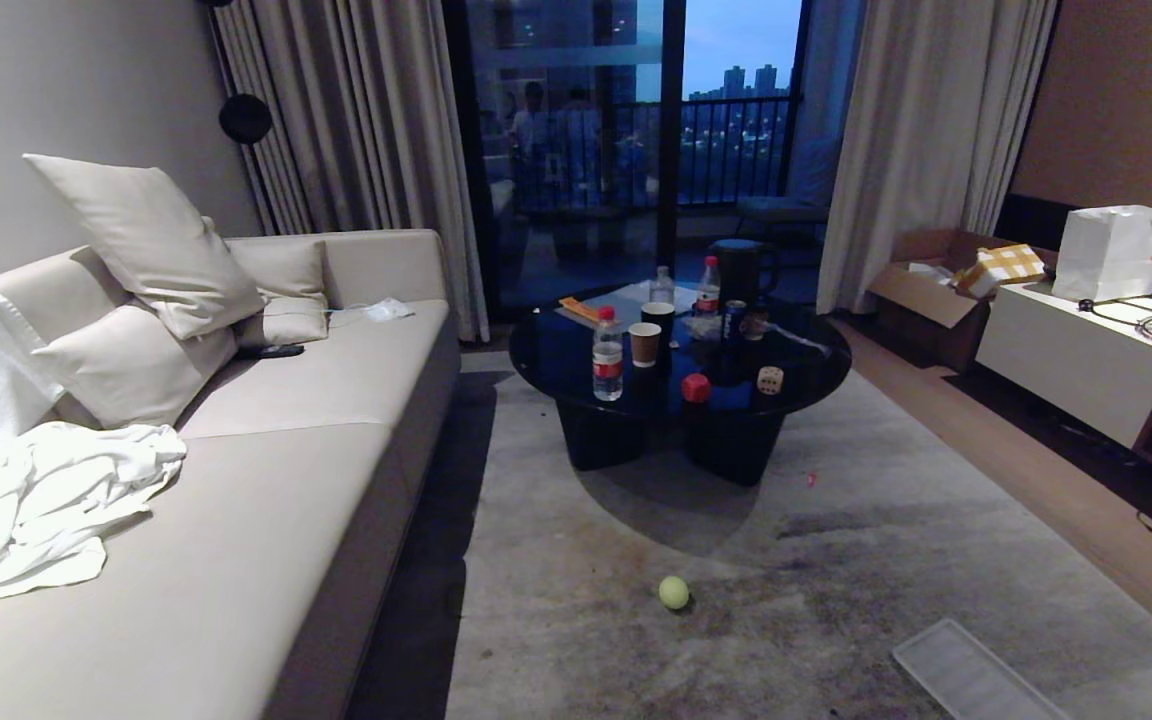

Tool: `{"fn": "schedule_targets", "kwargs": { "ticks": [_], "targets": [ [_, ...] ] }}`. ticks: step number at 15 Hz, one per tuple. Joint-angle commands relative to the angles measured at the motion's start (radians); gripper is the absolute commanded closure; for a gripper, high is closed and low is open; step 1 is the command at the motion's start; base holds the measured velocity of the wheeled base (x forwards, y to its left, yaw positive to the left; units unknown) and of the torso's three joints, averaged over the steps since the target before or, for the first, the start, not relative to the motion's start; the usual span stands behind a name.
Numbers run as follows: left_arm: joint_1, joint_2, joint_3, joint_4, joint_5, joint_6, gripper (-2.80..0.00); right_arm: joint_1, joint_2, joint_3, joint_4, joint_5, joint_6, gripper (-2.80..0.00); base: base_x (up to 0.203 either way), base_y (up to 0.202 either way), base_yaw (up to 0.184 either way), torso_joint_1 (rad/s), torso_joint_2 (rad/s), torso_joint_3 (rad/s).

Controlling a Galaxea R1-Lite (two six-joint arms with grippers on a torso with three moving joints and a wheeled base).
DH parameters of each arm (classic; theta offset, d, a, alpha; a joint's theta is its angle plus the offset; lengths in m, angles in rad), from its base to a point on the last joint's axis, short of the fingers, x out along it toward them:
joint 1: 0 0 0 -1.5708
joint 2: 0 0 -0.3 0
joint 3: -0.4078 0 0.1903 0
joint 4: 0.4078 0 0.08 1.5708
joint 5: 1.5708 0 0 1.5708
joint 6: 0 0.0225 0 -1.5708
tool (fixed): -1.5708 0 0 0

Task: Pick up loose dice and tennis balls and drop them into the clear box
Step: Find toys out of the box

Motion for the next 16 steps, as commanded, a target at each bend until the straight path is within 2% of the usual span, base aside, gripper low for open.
{"fn": "schedule_targets", "kwargs": {
  "ticks": [1, 14, 16],
  "targets": [
    [0.0, 0.0, 0.0, -0.001, 0.001, -0.001, 0.0, 0.0, 0.001, 0.0, 0.0, 0.0, 0.001, 0.0, 0.179, 0.0, 0.0, 0.002, 0.0, 0.002],
    [0.0, 0.0, 0.0, -0.001, 0.001, -0.001, 0.0, 0.0, 0.001, 0.0, 0.0, 0.0, 0.001, 0.0, 0.183, 0.0, 0.0, 0.002, 0.0, 0.003],
    [0.0, 0.001, 0.0, -0.001, 0.001, -0.002, 0.0, 0.0, 0.001, 0.0, 0.0, 0.0, 0.001, 0.0, 0.096, 0.0, 0.0, 0.004, 0.0, 0.002]
  ]
}}
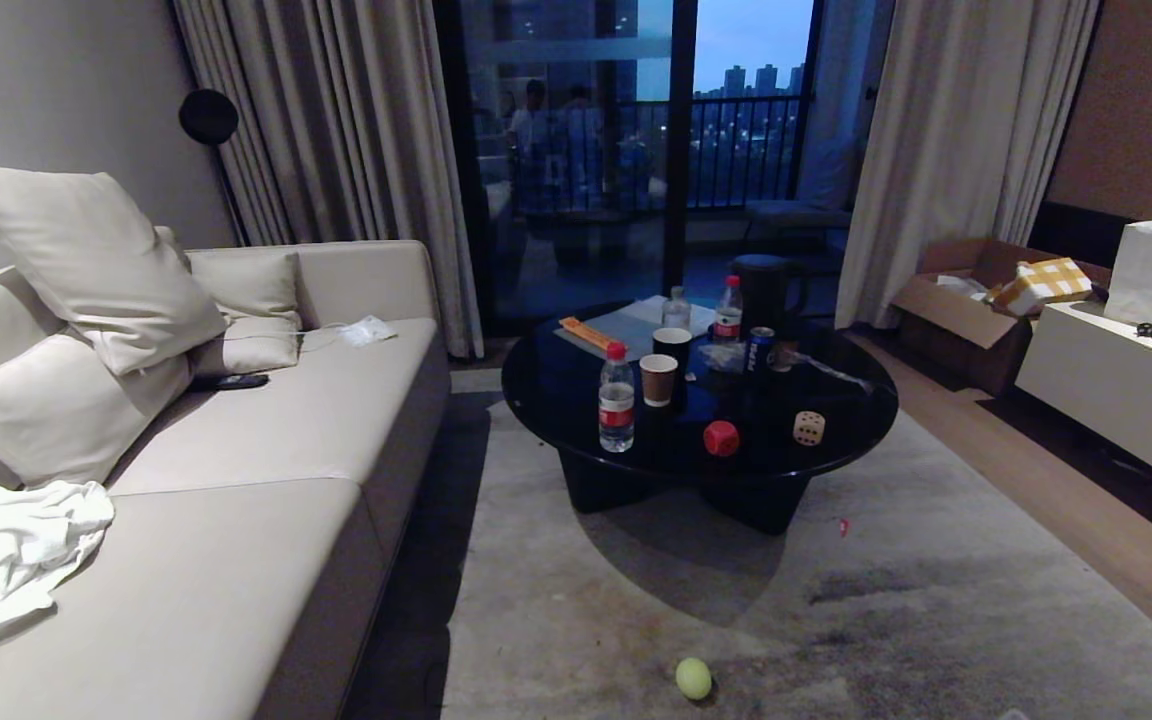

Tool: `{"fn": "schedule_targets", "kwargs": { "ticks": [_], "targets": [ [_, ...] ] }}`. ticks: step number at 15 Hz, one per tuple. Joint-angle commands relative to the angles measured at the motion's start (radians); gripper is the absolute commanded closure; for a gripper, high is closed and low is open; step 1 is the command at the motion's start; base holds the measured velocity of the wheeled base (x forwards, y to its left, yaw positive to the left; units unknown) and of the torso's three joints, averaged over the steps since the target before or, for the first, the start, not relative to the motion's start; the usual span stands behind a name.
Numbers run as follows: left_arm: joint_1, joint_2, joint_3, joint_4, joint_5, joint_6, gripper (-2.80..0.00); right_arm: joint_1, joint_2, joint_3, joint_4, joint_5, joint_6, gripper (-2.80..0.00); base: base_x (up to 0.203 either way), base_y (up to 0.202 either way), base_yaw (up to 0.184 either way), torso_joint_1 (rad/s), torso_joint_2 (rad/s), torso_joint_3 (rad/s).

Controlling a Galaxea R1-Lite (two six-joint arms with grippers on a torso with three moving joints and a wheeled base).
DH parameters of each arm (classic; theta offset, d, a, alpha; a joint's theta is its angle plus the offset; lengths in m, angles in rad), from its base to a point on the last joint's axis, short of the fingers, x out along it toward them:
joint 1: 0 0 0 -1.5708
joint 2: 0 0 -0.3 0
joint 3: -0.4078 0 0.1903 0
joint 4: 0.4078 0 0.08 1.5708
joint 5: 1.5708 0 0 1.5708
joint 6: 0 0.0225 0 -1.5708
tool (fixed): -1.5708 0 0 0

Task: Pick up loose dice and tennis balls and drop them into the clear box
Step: Find toys out of the box

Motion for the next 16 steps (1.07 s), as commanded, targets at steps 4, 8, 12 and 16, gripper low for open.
{"fn": "schedule_targets", "kwargs": {
  "ticks": [4, 8, 12, 16],
  "targets": [
    [0.0, 0.0, 0.0, 0.0, 0.001, -0.002, 0.0, 0.0, 0.001, 0.0, -0.001, 0.0, 0.002, 0.0, 0.0, 0.0, 0.0, 0.0, 0.0, 0.0],
    [0.0, 0.002, 0.0, -0.001, 0.001, -0.005, 0.0, 0.0, 0.001, 0.0, -0.001, -0.002, 0.019, 0.0, 0.0, 0.0, 0.0, 0.003, 0.0, -0.095],
    [0.0, 0.0, 0.0, -0.001, 0.001, -0.005, 0.0, 0.0, 0.001, 0.0, -0.001, -0.014, 0.034, 0.0, 0.0, 0.0, 0.0, 0.002, 0.0, -0.19],
    [0.0, 0.0, 0.0, -0.001, 0.001, -0.005, 0.0, 0.001, 0.001, 0.0, -0.001, -0.014, 0.034, 0.0, 0.0, 0.0, 0.0, 0.003, 0.0, -0.198]
  ]
}}
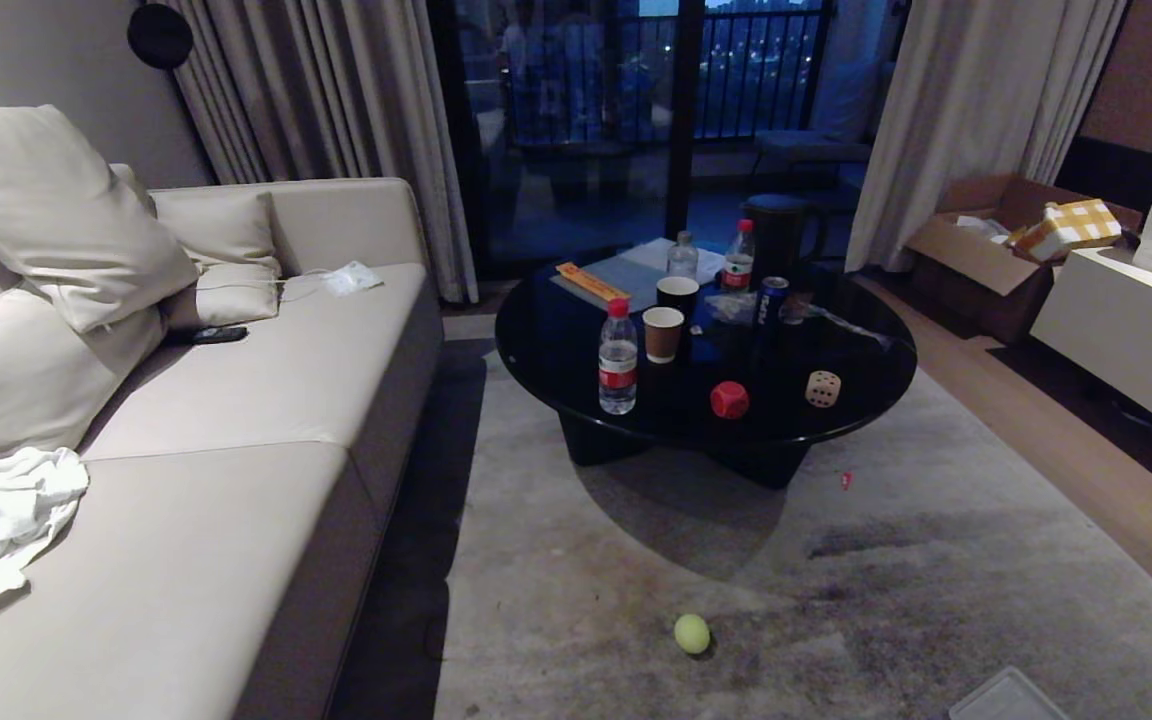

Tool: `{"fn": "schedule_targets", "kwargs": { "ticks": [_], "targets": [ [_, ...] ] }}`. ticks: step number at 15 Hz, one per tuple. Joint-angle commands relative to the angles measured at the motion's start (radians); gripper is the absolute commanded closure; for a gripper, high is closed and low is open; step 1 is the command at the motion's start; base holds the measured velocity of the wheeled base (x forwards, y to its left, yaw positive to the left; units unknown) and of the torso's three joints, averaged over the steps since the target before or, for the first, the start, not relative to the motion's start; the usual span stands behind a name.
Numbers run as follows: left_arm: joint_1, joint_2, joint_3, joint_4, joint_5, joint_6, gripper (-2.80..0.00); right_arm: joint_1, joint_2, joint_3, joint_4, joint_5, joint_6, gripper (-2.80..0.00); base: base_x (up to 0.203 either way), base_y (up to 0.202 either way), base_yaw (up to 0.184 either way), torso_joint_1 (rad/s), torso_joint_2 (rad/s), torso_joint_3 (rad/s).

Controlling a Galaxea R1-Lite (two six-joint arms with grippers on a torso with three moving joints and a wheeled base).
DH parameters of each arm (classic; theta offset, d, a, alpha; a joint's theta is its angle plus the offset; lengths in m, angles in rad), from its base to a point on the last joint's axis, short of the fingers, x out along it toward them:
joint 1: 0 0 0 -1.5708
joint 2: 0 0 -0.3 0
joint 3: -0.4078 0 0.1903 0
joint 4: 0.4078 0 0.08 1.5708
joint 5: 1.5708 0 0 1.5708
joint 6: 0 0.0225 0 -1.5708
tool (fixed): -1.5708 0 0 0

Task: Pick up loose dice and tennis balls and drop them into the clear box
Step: Find toys out of the box

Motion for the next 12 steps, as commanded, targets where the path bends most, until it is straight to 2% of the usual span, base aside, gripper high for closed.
{"fn": "schedule_targets", "kwargs": {
  "ticks": [1, 12],
  "targets": [
    [0.0, 0.0, 0.0, -0.001, 0.0, -0.001, 0.0, 0.0, 0.001, 0.0, 0.0, 0.001, 0.001, 0.0, 0.0, 0.0, 0.0, 0.002, 0.0, -0.195],
    [0.0, 0.002, 0.0, -0.001, 0.0, -0.001, 0.0, 0.0, 0.001, 0.0, 0.0, -0.001, 0.001, 0.0, 0.0, 0.0, 0.0, 0.001, 0.0, -0.198]
  ]
}}
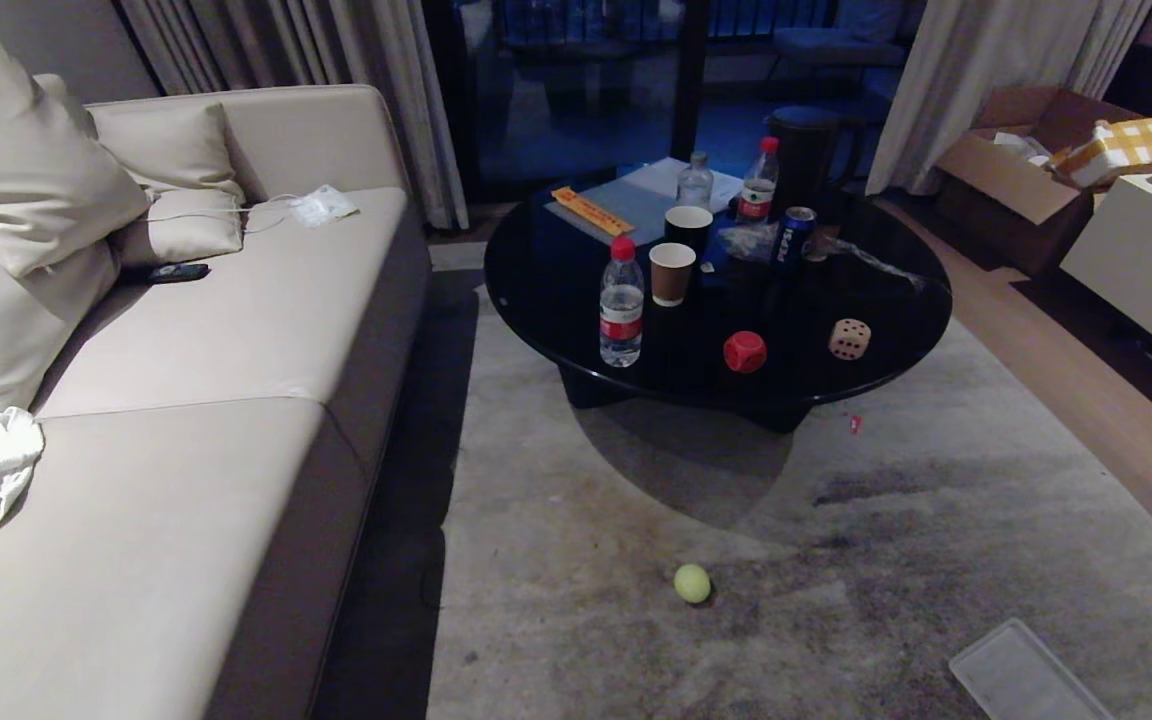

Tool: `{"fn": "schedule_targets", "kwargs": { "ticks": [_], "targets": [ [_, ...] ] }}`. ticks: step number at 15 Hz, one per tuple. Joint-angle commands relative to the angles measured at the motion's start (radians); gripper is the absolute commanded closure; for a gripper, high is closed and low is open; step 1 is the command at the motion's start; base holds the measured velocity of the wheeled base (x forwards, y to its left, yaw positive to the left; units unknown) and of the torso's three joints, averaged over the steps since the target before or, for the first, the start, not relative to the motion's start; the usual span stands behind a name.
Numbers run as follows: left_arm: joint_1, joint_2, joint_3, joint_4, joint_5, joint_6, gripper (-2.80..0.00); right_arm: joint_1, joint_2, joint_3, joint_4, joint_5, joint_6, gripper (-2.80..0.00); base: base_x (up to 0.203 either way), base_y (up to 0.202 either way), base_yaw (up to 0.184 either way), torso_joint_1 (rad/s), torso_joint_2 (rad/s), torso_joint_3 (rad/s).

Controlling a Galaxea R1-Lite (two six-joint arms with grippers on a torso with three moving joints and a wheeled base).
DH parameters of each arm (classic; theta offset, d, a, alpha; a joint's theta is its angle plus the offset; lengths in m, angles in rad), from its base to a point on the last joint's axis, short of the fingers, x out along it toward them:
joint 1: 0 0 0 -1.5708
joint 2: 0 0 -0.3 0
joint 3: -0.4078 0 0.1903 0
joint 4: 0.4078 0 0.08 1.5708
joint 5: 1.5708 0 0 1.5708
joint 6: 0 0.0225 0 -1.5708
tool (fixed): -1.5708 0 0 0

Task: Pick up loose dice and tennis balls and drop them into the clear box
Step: Find toys out of the box

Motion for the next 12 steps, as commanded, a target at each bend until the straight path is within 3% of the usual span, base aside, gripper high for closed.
{"fn": "schedule_targets", "kwargs": {
  "ticks": [1, 6, 9, 12],
  "targets": [
    [-0.001, 0.001, 0.0, 0.0, 0.001, 0.0, 0.0, 0.0, 0.001, 0.0, 0.0, 0.0, 0.0, 0.0, 0.0, 0.0, 0.0, 0.001, 0.0, -0.198],
    [-0.001, 0.0, 0.0, 0.002, -0.001, 0.012, 0.0, 0.0, 0.001, 0.0, 0.0, 0.0, 0.0, 0.0, 0.0, 0.0, 0.0, 0.003, 0.0, -0.197],
    [0.0, 0.0, 0.0, 0.008, -0.025, 0.126, 0.0, 0.0, 0.001, 0.0, 0.0, 0.0, 0.0, 0.0, 0.0, 0.0, 0.0, 0.005, 0.0, -0.197],
    [0.0, 0.0, 0.0, 0.009, -0.04, 0.137, 0.0, 0.0, 0.001, 0.0, 0.0, 0.0, 0.0, 0.0, 0.0, 0.0, 0.0, 0.001, 0.0, -0.197]
  ]
}}
